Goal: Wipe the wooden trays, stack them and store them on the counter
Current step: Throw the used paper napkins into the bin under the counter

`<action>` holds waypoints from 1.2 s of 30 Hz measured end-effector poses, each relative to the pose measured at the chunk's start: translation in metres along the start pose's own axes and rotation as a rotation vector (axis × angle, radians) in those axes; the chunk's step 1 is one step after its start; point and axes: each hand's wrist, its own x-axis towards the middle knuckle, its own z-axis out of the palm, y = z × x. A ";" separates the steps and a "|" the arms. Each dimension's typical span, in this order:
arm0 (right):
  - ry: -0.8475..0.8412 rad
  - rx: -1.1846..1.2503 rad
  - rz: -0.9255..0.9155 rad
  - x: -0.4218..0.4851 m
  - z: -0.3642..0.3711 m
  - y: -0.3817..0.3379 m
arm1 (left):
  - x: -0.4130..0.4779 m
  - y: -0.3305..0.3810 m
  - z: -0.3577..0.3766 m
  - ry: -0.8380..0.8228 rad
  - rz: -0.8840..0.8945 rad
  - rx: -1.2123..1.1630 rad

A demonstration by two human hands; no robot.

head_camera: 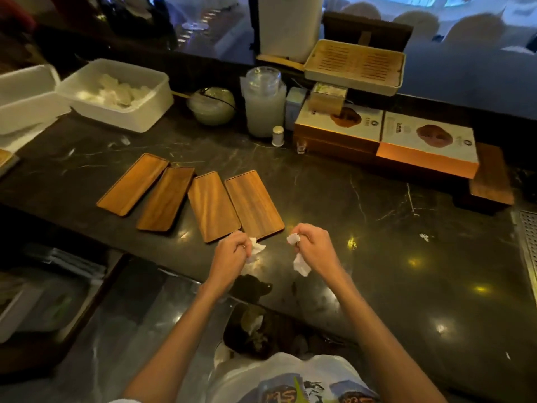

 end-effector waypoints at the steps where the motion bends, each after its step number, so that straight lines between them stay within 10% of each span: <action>1: 0.028 -0.006 0.000 -0.006 0.010 -0.005 | -0.005 -0.005 -0.013 -0.002 -0.011 -0.023; 20: 0.153 0.267 0.409 -0.167 0.131 -0.022 | -0.079 -0.090 -0.103 -0.504 -0.215 -0.009; 36: 0.283 0.623 0.493 -0.309 0.113 -0.004 | -0.210 -0.088 -0.081 -0.465 -0.252 -0.105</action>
